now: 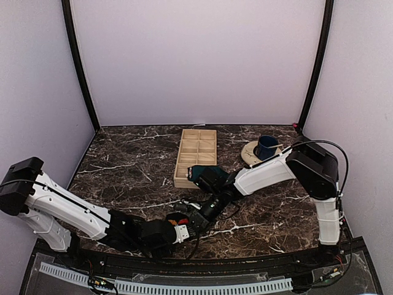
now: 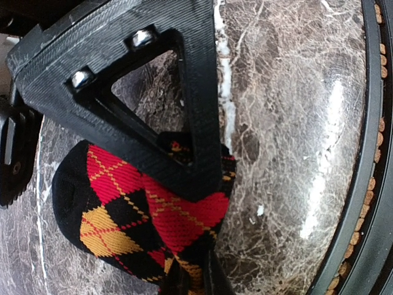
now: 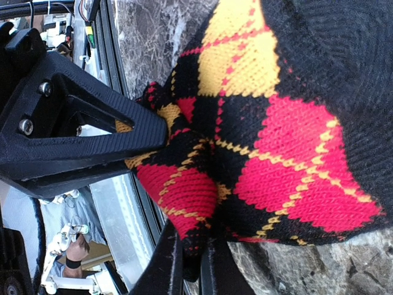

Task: Roll the socks
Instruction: Roll the sock at the center of the board.

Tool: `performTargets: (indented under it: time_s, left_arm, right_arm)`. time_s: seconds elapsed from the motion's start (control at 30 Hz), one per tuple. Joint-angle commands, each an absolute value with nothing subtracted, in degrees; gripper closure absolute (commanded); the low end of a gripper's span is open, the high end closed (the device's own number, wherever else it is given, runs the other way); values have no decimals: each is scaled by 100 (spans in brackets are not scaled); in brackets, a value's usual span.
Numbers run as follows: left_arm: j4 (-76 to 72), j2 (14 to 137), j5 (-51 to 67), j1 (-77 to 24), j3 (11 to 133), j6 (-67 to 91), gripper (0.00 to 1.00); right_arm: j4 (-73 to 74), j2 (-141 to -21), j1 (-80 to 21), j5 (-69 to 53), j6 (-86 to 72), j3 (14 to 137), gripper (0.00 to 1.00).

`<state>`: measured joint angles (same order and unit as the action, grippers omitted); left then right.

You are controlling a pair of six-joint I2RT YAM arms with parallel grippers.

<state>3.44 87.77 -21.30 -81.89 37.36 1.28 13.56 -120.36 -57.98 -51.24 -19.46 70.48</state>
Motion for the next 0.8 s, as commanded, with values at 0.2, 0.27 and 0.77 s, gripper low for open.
performTargets:
  time_s: [0.2, 0.27, 0.77]
  left_arm:
    - [388, 8636, -1190, -7853, 3645, 421, 100]
    - [400, 8517, -982, -7699, 3593, 551, 100]
    - [730, 8587, 631, -6724, 3644, 1148, 100]
  right_arm:
    - [1253, -12034, -5742, -5096, -1890, 7058, 91]
    - [1205, -11988, -5731, -5076, -1875, 7005, 84]
    - [429, -11449, -5611, -4904, -2095, 6328, 70]
